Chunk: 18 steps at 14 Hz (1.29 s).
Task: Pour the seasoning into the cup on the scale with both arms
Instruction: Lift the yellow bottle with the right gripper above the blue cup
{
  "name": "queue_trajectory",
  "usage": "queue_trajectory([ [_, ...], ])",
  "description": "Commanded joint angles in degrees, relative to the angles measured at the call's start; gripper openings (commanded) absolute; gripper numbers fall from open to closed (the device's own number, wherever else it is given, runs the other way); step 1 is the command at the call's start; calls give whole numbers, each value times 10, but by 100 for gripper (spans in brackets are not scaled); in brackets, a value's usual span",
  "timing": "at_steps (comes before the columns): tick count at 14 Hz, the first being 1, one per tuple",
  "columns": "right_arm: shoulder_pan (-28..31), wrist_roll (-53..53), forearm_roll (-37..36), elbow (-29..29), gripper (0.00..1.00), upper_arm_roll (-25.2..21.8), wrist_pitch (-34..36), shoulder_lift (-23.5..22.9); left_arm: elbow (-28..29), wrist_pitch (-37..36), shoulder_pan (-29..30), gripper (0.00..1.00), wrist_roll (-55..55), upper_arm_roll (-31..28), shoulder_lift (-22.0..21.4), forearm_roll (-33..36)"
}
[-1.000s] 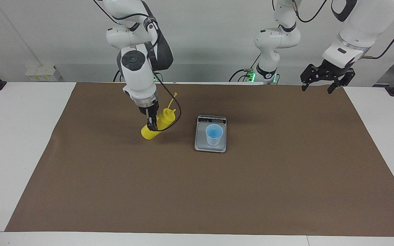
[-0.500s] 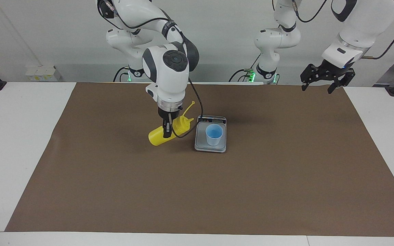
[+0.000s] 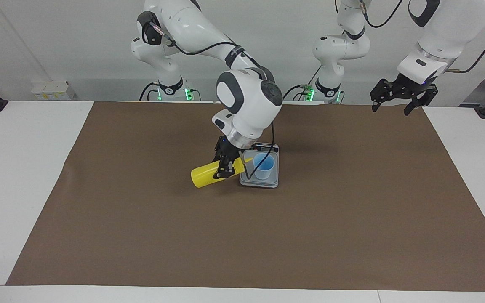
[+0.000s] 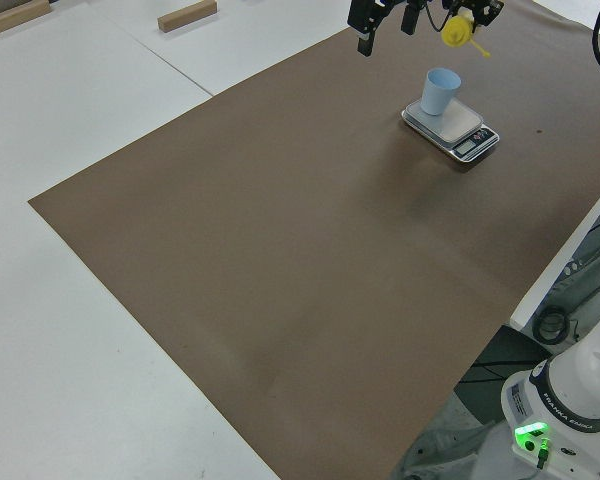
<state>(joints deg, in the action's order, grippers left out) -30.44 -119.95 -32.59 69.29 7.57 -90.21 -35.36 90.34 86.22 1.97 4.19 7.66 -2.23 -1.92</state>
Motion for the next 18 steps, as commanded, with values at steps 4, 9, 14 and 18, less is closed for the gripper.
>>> queue_trajectory([
  [4,-17,-1,-88,-9,0,4,19,-15,-1,-6,7,100,7,3,-2,5],
  [9,-43,5,-163,29,0,5,18,-6,-1,-6,7,100,7,3,-2,5],
  [14,-46,9,-215,54,0,7,14,6,-1,-6,7,100,7,3,-1,5],
  [18,-60,17,-252,72,0,7,15,10,-1,-6,7,100,6,3,-1,5],
])
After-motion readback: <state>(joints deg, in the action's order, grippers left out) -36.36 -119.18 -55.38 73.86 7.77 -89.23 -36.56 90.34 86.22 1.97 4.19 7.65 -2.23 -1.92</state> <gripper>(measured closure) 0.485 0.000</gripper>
